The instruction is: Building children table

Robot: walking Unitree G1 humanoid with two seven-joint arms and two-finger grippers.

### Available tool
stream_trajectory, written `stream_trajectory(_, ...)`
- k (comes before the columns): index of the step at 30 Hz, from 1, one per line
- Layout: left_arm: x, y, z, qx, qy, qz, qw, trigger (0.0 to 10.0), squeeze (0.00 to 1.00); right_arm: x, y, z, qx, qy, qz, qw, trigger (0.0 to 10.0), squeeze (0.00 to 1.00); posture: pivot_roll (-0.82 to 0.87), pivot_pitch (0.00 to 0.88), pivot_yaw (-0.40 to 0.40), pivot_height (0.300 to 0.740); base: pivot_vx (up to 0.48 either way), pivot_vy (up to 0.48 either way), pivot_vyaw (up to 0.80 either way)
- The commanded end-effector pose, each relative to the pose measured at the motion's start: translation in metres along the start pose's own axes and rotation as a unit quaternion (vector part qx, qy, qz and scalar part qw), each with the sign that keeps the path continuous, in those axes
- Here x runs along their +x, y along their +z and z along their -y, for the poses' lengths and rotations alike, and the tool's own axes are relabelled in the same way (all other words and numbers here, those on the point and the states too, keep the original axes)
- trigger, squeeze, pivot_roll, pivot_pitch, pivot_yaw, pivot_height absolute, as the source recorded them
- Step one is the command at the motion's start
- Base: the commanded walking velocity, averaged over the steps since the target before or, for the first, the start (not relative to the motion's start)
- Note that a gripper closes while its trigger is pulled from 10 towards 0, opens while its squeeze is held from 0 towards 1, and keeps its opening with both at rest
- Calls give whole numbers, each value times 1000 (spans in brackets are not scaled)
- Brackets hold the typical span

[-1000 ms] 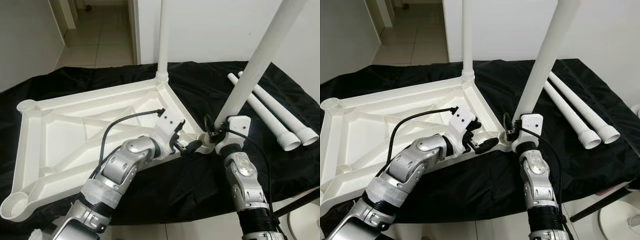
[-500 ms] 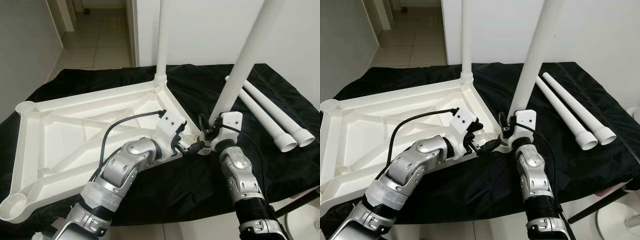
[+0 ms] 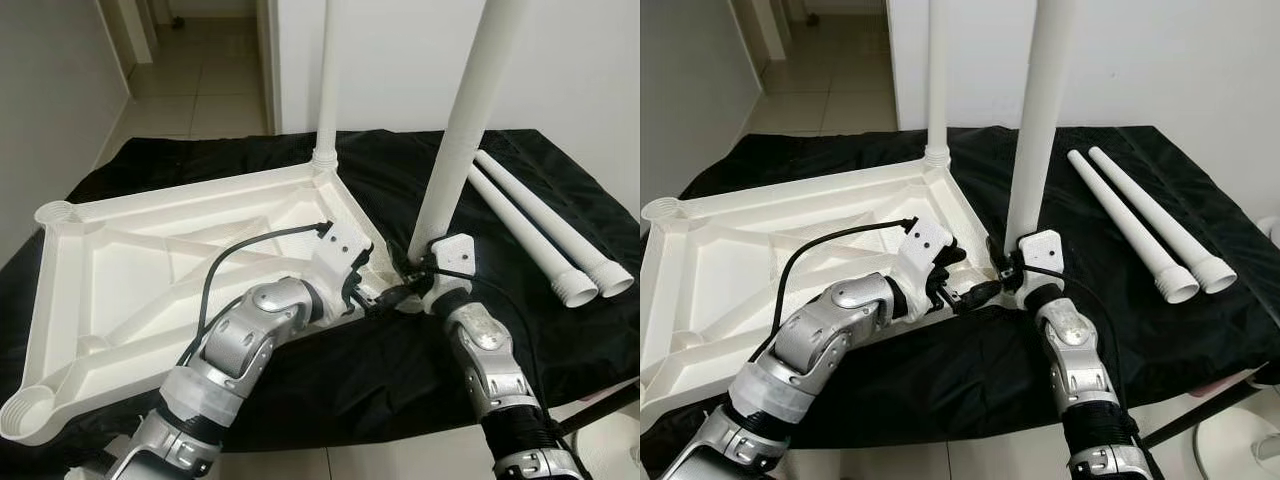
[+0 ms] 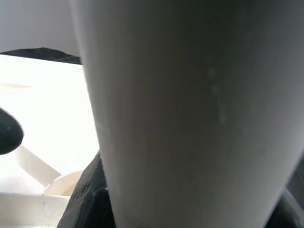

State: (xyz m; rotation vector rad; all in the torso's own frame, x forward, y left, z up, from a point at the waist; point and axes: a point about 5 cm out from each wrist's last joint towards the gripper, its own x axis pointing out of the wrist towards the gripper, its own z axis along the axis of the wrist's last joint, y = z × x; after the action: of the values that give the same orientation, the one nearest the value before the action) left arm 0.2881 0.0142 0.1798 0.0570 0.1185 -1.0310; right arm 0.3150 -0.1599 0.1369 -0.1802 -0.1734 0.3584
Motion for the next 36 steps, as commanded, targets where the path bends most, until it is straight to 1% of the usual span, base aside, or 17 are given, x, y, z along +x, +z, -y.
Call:
stream_trajectory(1,-2,1,0,2,-7,-2,1000,10000,0,-12,-25,-5,11,19,-59,998,10000,0,-53,0,7,740,0,0,0)
stream_trajectory(6,-2,2,0,3,-7,-1,1000,10000,0,-14,-26,-1,3,32,-59,998,10000,0,-56,0,11,740,0,0,0)
stream_trajectory(8,-1,4,-1,4,-9,-1,1000,10000,0,-12,-26,2,-5,49,-57,997,10000,0,-60,0,19,740,0,0,0)
stream_trajectory(15,-1,5,-1,5,-8,0,1000,10000,0,-8,-24,4,-5,65,-53,996,10000,0,-60,0,21,740,0,0,0)
stream_trajectory(17,-1,7,-2,5,-7,3,1000,10000,0,-4,-24,3,31,73,-47,996,10000,0,-56,3,18,740,0,0,0)
stream_trajectory(18,-1,7,-2,5,-7,3,1000,10000,0,-4,-24,3,31,73,-47,996,10000,0,-56,3,18,740,0,0,0)
stream_trajectory(20,0,9,-3,6,-4,6,1000,10000,0,1,-24,3,79,65,-46,994,10000,0,-52,7,16,740,0,0,0)
stream_trajectory(21,0,9,-3,6,-4,6,1000,10000,0,1,-24,3,79,65,-46,994,10000,0,-52,7,16,740,0,0,0)
stream_trajectory(22,0,9,-4,5,-2,7,1000,10000,0,3,-25,3,94,63,-46,992,10000,0,-52,7,16,740,0,0,0)
stream_trajectory(26,0,11,-4,5,1,10,1000,10000,0,6,-27,0,111,60,-56,990,10000,0,-51,14,15,740,0,0,0)
stream_trajectory(30,0,11,-4,5,2,11,1000,10000,0,6,-28,0,112,62,-58,990,10000,0,-51,16,15,740,0,0,0)
stream_trajectory(34,0,12,-4,4,3,12,1000,10000,0,6,-28,-1,103,67,-53,991,10000,0,-51,23,11,740,0,0,0)
stream_trajectory(35,0,12,-4,3,4,12,1000,10000,0,5,-28,-2,95,72,-48,992,10000,0,-51,23,11,740,0,0,0)
stream_trajectory(36,-1,12,-5,3,5,12,1000,10000,0,4,-27,-4,76,81,-37,993,10000,0,-51,23,11,740,0,0,0)
